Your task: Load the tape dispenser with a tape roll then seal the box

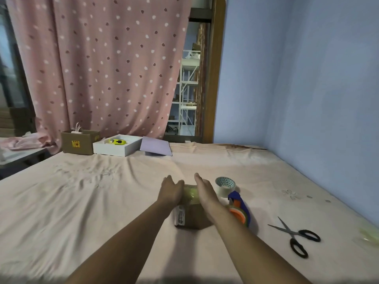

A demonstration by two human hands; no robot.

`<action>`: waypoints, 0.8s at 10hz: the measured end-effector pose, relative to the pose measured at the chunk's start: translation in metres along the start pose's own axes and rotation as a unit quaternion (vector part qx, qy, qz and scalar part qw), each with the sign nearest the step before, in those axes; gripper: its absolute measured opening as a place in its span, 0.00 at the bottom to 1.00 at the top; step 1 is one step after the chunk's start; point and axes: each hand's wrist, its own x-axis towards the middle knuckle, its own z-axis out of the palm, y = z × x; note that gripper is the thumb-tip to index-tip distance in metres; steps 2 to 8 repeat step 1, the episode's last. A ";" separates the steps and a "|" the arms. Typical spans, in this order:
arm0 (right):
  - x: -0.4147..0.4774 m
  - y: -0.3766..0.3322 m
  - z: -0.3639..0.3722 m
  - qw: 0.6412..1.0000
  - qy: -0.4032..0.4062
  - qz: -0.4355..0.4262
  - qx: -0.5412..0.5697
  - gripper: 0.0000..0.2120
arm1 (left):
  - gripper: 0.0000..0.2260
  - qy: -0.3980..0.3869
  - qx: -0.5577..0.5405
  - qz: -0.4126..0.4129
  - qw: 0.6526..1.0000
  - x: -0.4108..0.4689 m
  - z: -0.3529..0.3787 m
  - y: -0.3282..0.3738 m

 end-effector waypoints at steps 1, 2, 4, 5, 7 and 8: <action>-0.008 -0.022 -0.011 0.997 0.026 -0.041 -0.068 0.32 | 0.27 0.016 0.044 0.018 0.999 0.006 -0.004 0.017; -0.008 -0.022 -0.011 0.997 0.026 -0.041 -0.068 0.32 | 0.27 0.016 0.044 0.018 0.999 0.006 -0.004 0.017; -0.008 -0.022 -0.011 0.997 0.026 -0.041 -0.068 0.32 | 0.27 0.016 0.044 0.018 0.999 0.006 -0.004 0.017; -0.008 -0.022 -0.011 0.997 0.026 -0.041 -0.068 0.32 | 0.27 0.016 0.044 0.018 0.999 0.006 -0.004 0.017; -0.008 -0.022 -0.011 0.997 0.026 -0.041 -0.068 0.32 | 0.27 0.016 0.044 0.018 0.999 0.006 -0.004 0.017; -0.008 -0.022 -0.011 0.997 0.026 -0.041 -0.068 0.32 | 0.27 0.016 0.044 0.018 0.999 0.006 -0.004 0.017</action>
